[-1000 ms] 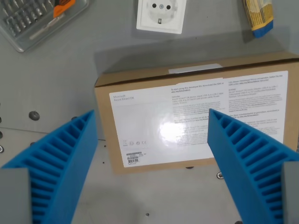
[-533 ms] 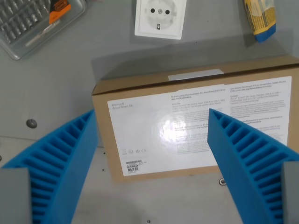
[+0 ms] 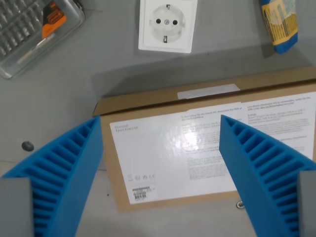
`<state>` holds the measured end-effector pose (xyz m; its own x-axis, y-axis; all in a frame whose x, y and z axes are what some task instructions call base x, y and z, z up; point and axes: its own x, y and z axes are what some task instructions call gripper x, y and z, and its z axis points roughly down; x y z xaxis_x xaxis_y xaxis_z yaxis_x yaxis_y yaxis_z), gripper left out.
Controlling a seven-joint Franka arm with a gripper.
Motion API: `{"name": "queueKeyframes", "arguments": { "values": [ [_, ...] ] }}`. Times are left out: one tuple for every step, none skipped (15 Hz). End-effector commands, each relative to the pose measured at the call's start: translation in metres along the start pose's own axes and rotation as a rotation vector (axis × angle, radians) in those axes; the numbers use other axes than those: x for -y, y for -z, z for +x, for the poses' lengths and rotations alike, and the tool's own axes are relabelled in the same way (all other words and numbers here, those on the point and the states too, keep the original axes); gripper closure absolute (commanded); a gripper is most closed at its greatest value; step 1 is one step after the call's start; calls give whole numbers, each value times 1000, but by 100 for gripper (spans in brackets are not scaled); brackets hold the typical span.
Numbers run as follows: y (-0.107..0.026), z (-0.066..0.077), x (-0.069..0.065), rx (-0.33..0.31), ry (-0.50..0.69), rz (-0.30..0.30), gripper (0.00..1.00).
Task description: Move above the white socket
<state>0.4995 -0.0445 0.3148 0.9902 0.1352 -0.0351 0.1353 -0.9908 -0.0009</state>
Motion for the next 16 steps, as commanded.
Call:
{"name": "queueKeyframes", "arguments": {
  "values": [
    [-12, -1, -2, -78, -56, 3, 0],
    [-16, 0, -3, -79, -61, 4, 0],
    [-20, 2, -3, -81, -66, 4, 0],
    [-24, 3, -3, -79, -71, 5, 0],
    [-28, 4, -3, -80, -75, 6, 0],
    [-32, 6, -4, -79, -77, 7, 0],
    [-37, 7, -4, -80, -79, 8, 0],
    [-42, 9, -5, -80, -84, 9, 0],
    [-46, 11, -5, -80, -88, 9, 0],
    [-51, 13, -5, -77, -91, 11, 0],
    [-56, 15, -6, -78, -93, 12, 0],
    [-61, 16, -6, -76, -94, 14, 0],
    [-65, 18, -7, -76, -96, 15, 0],
    [-70, 20, -7, -74, -100, 16, 0],
    [-74, 22, -7, -72, -104, 16, 0],
    [-78, 23, -8, -71, -108, 17, 0]
  ]
}}
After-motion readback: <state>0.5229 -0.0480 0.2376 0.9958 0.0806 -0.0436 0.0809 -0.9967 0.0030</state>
